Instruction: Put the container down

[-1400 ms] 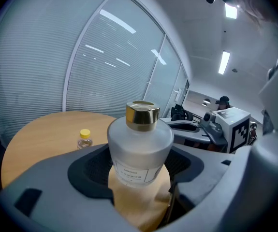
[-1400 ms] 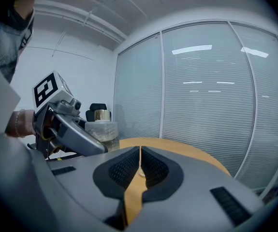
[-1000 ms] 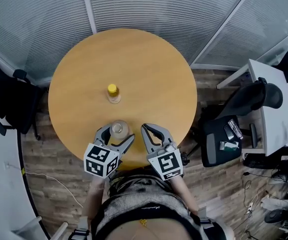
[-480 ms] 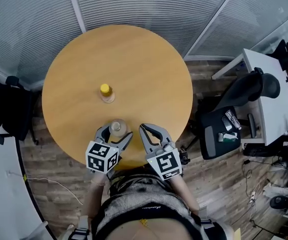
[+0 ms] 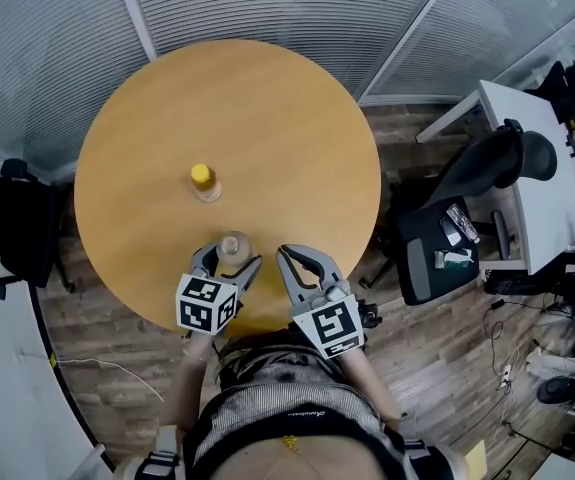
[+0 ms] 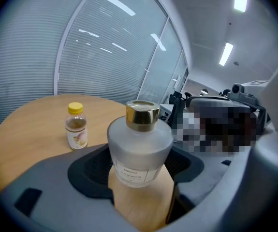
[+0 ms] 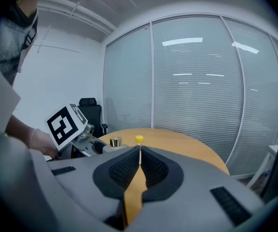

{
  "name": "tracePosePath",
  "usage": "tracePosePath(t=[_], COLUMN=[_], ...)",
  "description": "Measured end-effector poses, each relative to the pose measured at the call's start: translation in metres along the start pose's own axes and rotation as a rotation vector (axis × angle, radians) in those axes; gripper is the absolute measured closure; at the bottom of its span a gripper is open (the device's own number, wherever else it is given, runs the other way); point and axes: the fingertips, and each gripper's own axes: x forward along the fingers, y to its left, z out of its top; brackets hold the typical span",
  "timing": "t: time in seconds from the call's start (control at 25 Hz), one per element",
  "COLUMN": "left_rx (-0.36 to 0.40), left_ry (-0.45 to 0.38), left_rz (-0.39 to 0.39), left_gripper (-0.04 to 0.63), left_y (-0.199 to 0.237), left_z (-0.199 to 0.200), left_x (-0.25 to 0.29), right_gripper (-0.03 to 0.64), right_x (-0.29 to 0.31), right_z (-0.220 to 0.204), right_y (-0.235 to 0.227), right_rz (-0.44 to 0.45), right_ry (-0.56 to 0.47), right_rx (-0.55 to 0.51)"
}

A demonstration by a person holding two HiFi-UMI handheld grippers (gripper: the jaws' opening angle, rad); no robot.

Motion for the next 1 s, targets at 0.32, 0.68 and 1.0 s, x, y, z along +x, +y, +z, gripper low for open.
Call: tracePosePath(t=[0.32, 0.68, 1.0], left_rx=[0.012, 0.033, 0.075], left_ry=[0.024, 0.055, 0.077], left_rz=[0.008, 0.035, 0.055], left_gripper=[0.265, 0.265, 0.265], left_y=[0.013, 0.029, 0.038], left_z=[-0.018, -0.043, -0.062], left_x=[0.019, 0.042, 0.061], right_gripper=[0.594, 0.594, 0.594], right_x=[-0.001, -0.005, -0.007], right_z=[-0.007, -0.013, -0.016], right_y=[-0.004, -0.011, -0.012], right_rz=[-0.035, -0.075, -0.087], right_ry=[0.023, 0.035, 0.047], right_rx=[0.023, 0.038, 0.039])
